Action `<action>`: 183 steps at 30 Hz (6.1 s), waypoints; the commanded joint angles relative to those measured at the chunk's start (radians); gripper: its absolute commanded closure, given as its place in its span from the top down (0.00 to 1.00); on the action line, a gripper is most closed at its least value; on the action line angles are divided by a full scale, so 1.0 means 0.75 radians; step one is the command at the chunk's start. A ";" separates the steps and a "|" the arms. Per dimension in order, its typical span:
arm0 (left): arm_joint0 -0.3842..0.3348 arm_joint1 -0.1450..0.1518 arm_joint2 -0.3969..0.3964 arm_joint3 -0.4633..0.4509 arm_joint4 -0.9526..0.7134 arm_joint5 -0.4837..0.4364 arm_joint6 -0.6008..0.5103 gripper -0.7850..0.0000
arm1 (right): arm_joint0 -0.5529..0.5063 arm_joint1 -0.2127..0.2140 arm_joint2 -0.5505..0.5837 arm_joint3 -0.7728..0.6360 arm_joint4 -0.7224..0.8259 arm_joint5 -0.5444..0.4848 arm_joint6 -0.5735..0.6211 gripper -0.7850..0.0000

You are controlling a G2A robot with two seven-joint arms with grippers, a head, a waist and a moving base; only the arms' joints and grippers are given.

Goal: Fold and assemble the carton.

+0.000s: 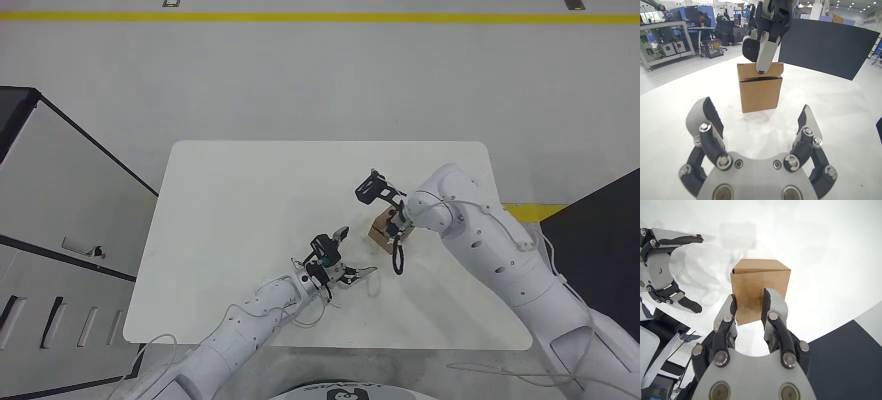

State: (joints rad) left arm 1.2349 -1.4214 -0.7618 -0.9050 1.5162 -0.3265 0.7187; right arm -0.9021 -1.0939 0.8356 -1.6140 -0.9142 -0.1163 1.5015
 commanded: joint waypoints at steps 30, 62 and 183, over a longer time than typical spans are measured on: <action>-0.003 0.002 -0.003 0.003 -0.003 -0.007 0.002 1.00 | 0.002 -0.011 -0.007 0.018 -0.029 -0.002 0.003 0.12; 0.008 0.005 -0.004 -0.008 0.001 0.003 0.003 1.00 | -0.016 -0.016 0.019 0.015 -0.004 0.000 -0.004 0.44; 0.320 0.169 -0.304 -0.512 0.101 -0.120 -0.114 1.00 | -0.296 0.099 0.575 -0.056 0.631 -0.074 -0.252 0.35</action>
State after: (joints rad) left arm 1.4751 -1.2950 -0.9899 -1.2891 1.5921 -0.4162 0.6334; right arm -1.1012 -1.0253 1.2215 -1.6454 -0.4885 -0.1537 1.3186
